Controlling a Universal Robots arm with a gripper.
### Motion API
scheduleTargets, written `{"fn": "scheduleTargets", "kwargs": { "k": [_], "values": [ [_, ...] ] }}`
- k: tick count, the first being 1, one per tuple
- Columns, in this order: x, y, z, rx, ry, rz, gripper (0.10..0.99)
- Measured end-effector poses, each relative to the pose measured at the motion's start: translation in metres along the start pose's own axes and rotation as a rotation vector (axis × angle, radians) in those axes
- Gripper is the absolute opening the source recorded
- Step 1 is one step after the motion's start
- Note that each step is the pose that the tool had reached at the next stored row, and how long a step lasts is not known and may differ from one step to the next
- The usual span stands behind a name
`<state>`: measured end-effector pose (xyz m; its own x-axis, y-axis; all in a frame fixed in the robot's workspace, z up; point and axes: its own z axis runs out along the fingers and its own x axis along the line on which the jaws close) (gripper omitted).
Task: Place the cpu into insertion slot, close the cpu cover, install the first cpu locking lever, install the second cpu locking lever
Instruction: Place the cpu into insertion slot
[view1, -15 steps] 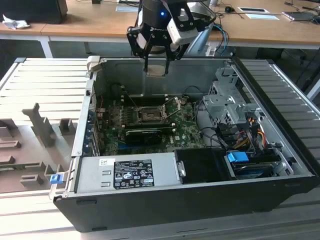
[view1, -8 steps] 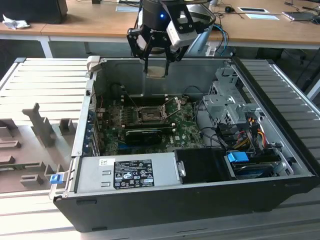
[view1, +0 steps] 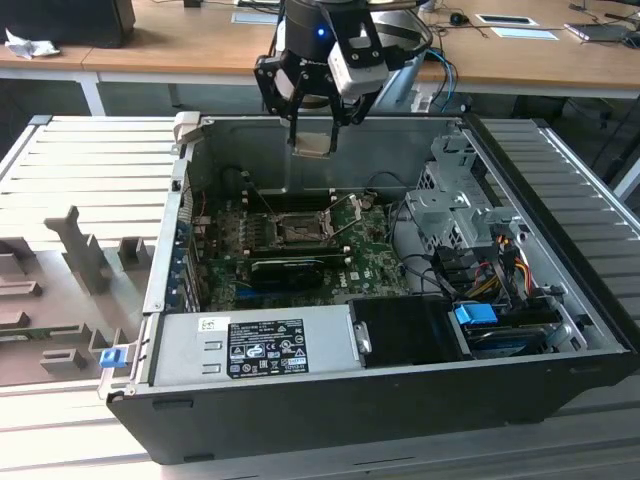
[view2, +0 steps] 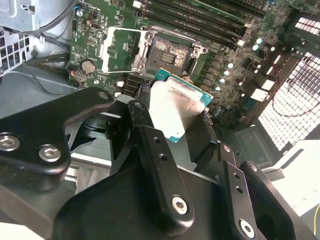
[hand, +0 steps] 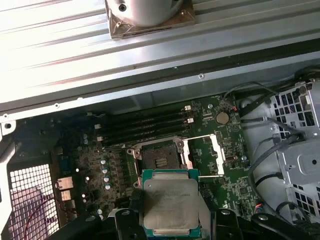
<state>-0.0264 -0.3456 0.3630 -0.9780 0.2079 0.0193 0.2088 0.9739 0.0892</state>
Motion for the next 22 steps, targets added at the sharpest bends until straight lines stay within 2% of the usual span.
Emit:
{"fn": "scheduleTargets", "kwargs": {
  "k": [12, 22],
  "values": [
    [0.0000, -0.0001, 0.0011, -0.002, -0.0072, 0.080, 0.529],
    [0.0000, -0.0002, 0.0021, -0.002, -0.0111, 0.124, 0.529]
  ]
}}
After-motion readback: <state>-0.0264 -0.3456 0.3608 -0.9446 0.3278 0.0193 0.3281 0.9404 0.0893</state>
